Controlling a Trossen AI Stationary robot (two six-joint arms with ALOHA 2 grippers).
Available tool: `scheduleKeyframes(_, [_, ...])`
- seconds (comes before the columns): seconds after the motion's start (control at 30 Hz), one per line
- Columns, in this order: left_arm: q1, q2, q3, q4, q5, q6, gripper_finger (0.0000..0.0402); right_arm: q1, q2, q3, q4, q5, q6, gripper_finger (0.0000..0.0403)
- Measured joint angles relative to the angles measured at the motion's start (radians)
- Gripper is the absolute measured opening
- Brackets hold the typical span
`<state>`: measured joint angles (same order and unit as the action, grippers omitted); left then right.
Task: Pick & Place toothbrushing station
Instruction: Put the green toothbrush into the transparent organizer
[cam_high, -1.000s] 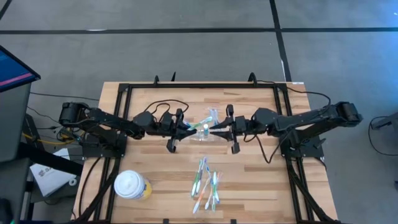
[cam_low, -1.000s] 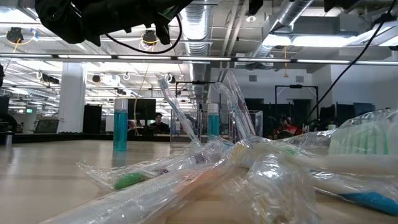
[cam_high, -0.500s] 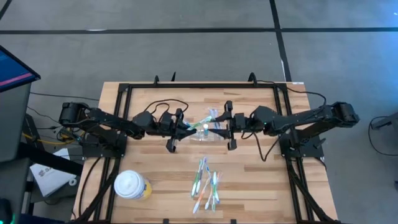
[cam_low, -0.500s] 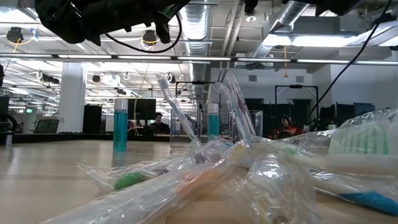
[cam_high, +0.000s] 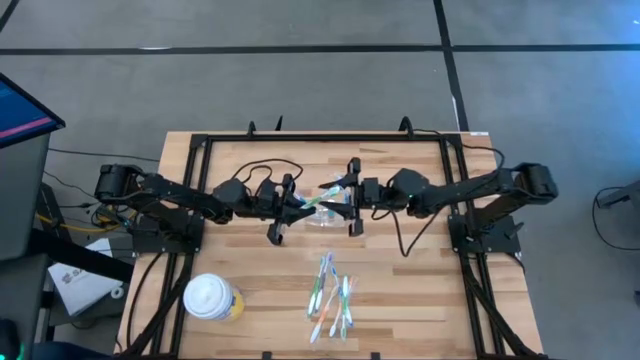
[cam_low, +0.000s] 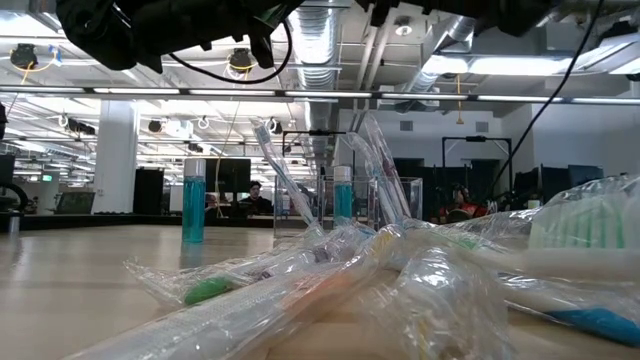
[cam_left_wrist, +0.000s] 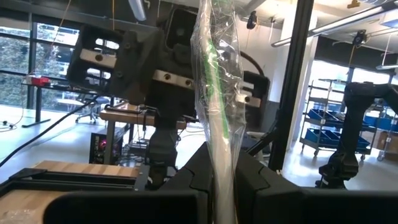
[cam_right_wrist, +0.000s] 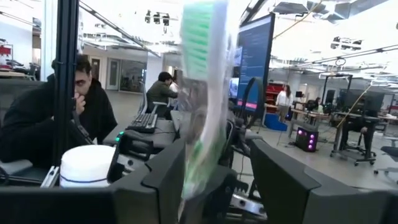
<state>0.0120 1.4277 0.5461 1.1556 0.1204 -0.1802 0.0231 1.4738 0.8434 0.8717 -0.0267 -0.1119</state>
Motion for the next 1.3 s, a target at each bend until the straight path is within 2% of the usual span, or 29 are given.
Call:
scheduleKeyframes(0.23, [0.000, 0.000, 0.000, -0.007, 0.000, 0.000, 0.0013, 0.000, 0.003, 0.024, -0.001, -0.003, 0.000, 0.0135])
scheduleKeyframes(0.33, [0.000, 0.000, 0.000, -0.008, 0.000, 0.000, 0.0015, 0.001, 0.004, 0.024, -0.004, -0.004, -0.001, 0.0094])
scheduleKeyframes(0.43, [0.000, 0.000, 0.000, -0.011, 0.000, 0.001, 0.0017, 0.002, 0.004, 0.024, -0.006, -0.034, -0.003, 0.0034])
scheduleKeyframes(0.5, [0.000, 0.000, 0.000, -0.011, 0.004, 0.006, 0.0017, 0.002, 0.004, 0.024, -0.005, -0.044, -0.017, 0.0014])
scheduleKeyframes(0.8, [0.001, 0.000, 0.000, -0.016, -0.002, 0.000, 0.0042, 0.002, 0.004, 0.024, -0.022, -0.040, -0.021, 0.0009])
scheduleKeyframes(1.03, [0.001, 0.000, 0.000, -0.028, -0.001, 0.000, 0.0090, 0.002, 0.004, 0.023, -0.052, -0.036, -0.012, 0.0006])
scheduleKeyframes(1.3, [0.008, -0.047, -0.007, -0.194, 0.000, -0.001, 0.0124, 0.002, -0.054, 0.018, -0.201, -0.025, 0.011, 0.0005])
